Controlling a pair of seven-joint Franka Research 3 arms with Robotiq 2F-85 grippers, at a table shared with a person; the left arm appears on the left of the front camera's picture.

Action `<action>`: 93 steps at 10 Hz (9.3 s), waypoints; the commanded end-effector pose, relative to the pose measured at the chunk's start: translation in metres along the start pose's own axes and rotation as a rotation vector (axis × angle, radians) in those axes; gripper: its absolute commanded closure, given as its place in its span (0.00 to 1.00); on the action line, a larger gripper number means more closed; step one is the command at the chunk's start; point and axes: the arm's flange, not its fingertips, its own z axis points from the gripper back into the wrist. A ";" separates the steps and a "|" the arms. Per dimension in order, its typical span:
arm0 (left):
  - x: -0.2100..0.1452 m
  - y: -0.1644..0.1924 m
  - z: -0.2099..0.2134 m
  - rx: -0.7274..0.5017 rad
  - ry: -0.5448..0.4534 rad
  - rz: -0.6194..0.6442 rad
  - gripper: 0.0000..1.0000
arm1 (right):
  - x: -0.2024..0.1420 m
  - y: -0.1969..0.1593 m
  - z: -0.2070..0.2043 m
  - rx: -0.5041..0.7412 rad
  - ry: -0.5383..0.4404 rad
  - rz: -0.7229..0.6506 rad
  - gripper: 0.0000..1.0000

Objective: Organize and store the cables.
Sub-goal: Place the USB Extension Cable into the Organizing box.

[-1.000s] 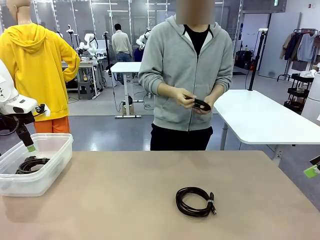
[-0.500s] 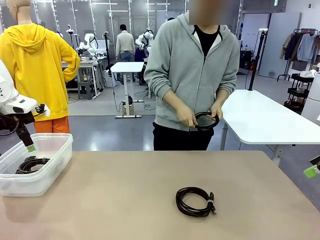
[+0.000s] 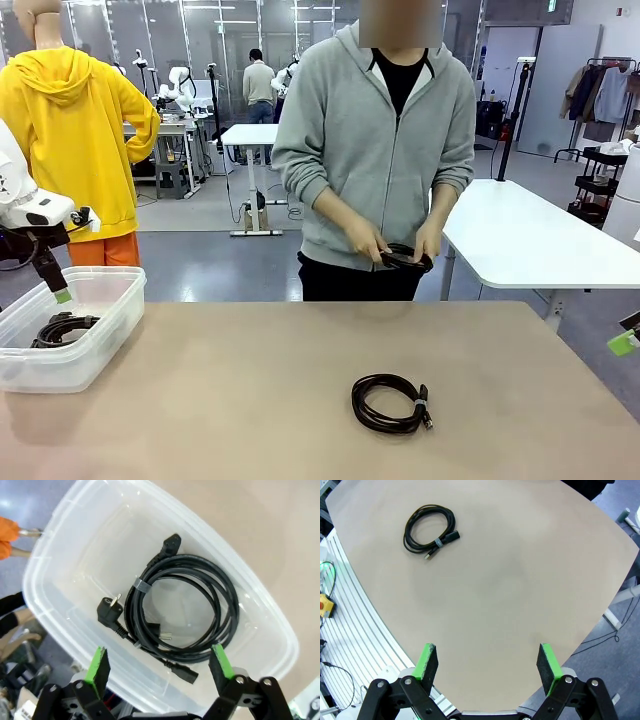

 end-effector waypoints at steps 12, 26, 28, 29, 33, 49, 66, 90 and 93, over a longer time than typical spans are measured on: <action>-0.143 -0.203 0.059 0.037 -0.485 -0.107 0.00 | 0.003 0.000 0.000 0.005 -0.007 -0.006 0.00; -0.135 -0.184 0.084 -0.001 -0.472 -0.023 0.00 | 0.138 0.109 -0.170 -0.226 0.345 -0.363 0.00; -0.135 -0.184 0.084 -0.001 -0.472 -0.023 0.00 | 0.144 0.124 -0.218 -0.255 0.375 -0.445 0.00; -0.135 -0.184 0.084 -0.001 -0.472 -0.023 0.00 | 0.143 0.131 -0.234 -0.266 0.370 -0.482 0.00; -0.135 -0.184 0.084 -0.001 -0.472 -0.023 0.00 | 0.137 0.147 -0.284 -0.319 0.388 -0.541 0.00; -0.135 -0.184 0.084 -0.001 -0.472 -0.023 0.00 | 0.142 0.138 -0.319 -0.325 0.416 -0.709 0.96; -0.135 -0.184 0.084 -0.001 -0.472 -0.023 0.00 | 0.194 0.186 -0.235 -0.436 0.337 -0.777 0.82; -0.120 -0.192 0.079 -0.079 -0.471 -0.028 0.00 | 0.289 0.297 -0.326 -0.290 0.258 -0.563 0.03; -0.082 -0.239 0.083 -0.203 -0.463 -0.050 0.00 | 0.265 0.237 -0.237 -0.168 0.171 -0.413 0.00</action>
